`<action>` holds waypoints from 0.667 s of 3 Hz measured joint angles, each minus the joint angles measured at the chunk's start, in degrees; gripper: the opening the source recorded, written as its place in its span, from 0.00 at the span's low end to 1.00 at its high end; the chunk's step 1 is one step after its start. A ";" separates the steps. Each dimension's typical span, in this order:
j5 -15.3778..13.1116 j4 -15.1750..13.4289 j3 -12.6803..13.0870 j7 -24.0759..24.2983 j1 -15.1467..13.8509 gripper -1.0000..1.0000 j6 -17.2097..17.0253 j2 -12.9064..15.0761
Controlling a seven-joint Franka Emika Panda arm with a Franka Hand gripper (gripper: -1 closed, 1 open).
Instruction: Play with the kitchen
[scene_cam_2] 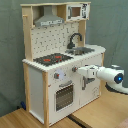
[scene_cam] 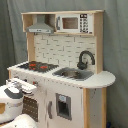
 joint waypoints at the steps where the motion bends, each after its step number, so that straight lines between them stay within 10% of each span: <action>1: -0.07 3.66 -2.27 -2.83 -1.81 1.00 2.19 -0.02; 2: -0.07 3.70 -0.13 -2.90 -6.11 1.00 5.36 -0.03</action>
